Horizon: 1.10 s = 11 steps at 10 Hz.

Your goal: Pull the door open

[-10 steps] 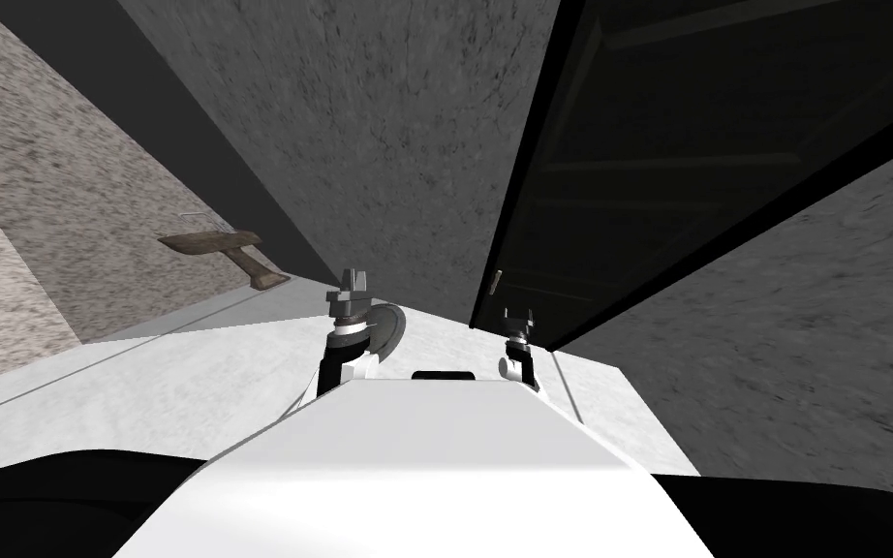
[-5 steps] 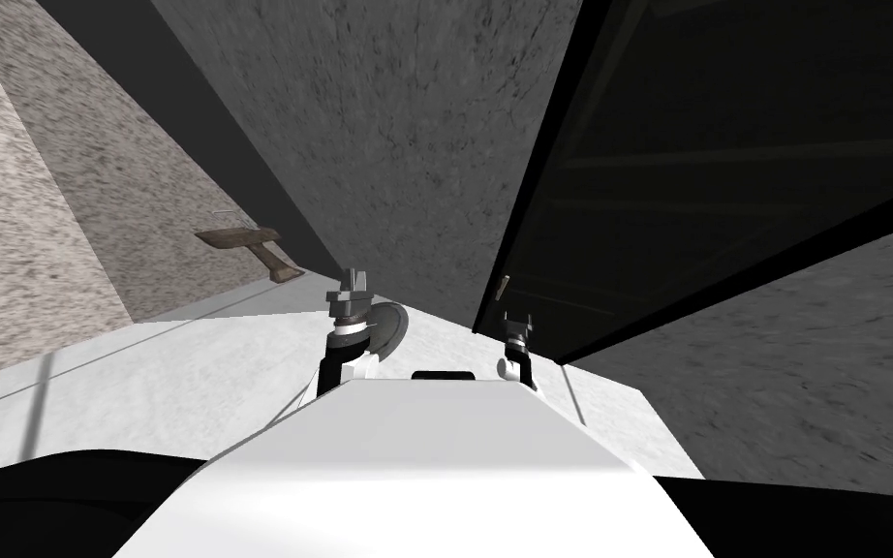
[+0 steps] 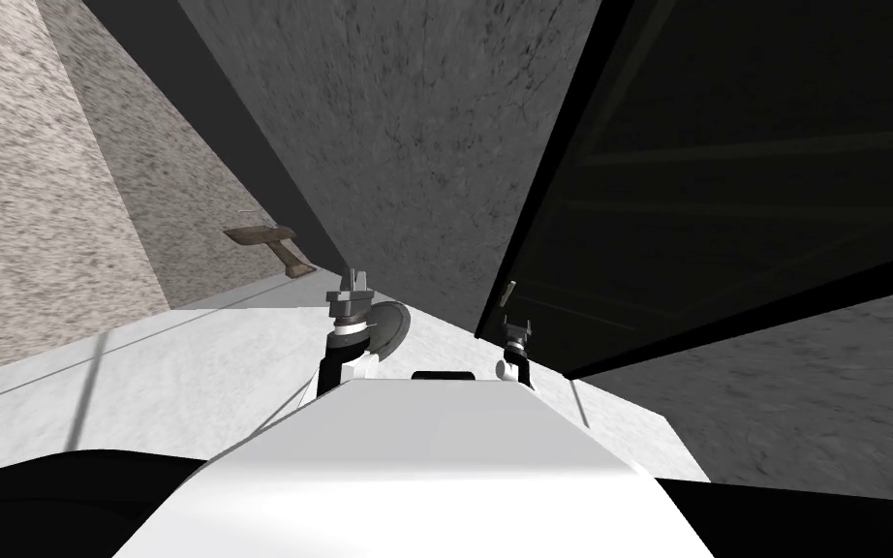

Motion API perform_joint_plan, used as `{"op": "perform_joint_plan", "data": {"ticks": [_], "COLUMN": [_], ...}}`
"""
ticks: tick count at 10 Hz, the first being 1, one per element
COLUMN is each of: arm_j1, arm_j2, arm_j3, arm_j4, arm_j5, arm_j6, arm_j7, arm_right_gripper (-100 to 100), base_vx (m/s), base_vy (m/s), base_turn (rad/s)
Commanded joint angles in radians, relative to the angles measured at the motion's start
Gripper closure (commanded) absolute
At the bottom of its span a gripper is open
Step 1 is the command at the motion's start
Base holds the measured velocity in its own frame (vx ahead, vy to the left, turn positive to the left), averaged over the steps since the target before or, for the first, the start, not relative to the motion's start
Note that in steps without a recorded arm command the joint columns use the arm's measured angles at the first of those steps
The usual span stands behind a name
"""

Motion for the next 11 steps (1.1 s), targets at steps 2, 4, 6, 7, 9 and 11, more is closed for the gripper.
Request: {"op": "perform_joint_plan", "data": {"ticks": [2,4,6,7,9,11], "arm_j1": [-0.016,-0.026,-0.039,-0.043,-0.055,-0.065], "arm_j2": [0.007,0.011,0.016,0.018,0.024,0.030], "arm_j3": [-0.003,-0.005,-0.008,-0.008,-0.011,-0.013], "arm_j4": [0.062,0.098,0.140,0.154,0.197,0.229], "arm_j5": [-0.035,-0.053,-0.075,-0.083,-0.105,-0.122], "arm_j6": [-0.012,-0.018,-0.025,-0.028,-0.035,-0.041], "arm_j7": [-0.055,-0.083,-0.118,-0.129,-0.163,-0.189], "arm_right_gripper": [-100,-100,-100,-100,-100,-100], "base_vx": [0.093,0.070,0.057,0.068,0.071,0.075], "base_vy": [-0.081,-0.079,-0.055,-0.060,-0.087,-0.063], "base_turn": [0.157,0.105,0.126,0.100,0.126,0.106]}}
